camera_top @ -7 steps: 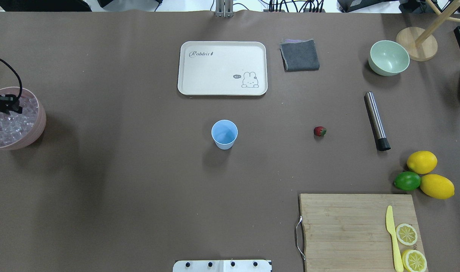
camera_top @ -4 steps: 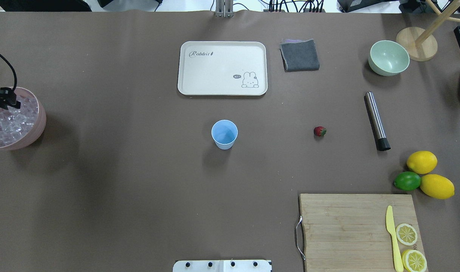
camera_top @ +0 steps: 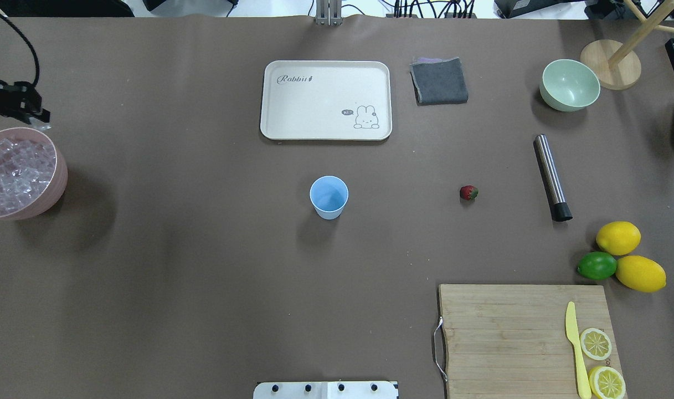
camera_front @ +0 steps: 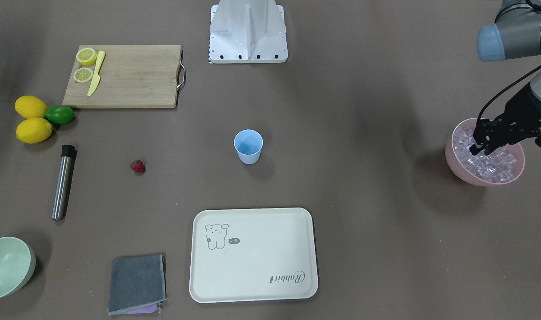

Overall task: Mash ice and strawberries in cup
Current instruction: 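Carry the ice cube with the left gripper over the blue cup and release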

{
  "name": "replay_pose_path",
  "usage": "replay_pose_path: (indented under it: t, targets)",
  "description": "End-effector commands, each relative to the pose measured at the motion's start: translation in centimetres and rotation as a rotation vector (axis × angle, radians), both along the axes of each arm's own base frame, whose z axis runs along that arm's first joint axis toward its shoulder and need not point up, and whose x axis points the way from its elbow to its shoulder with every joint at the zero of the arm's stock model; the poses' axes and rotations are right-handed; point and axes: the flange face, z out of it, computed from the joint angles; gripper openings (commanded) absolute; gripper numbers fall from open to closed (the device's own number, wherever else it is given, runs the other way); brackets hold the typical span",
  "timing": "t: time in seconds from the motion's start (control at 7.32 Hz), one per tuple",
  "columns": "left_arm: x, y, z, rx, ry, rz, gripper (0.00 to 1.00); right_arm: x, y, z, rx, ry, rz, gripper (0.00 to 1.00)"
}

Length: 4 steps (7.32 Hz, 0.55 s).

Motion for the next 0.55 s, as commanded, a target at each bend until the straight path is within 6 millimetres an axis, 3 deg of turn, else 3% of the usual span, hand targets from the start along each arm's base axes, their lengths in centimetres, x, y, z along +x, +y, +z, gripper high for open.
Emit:
replay_pose_path:
  t: [0.0,0.41]
  targets:
    - [9.4,1.1,-9.1,-0.026,0.096,0.031,0.00,0.0,0.1,0.1,-0.002,0.000,0.000,1.00]
    - [23.5,5.8,-20.4,-0.086,0.149,0.000,0.00,0.0,0.5,0.6,-0.014,0.000,0.001,1.00]
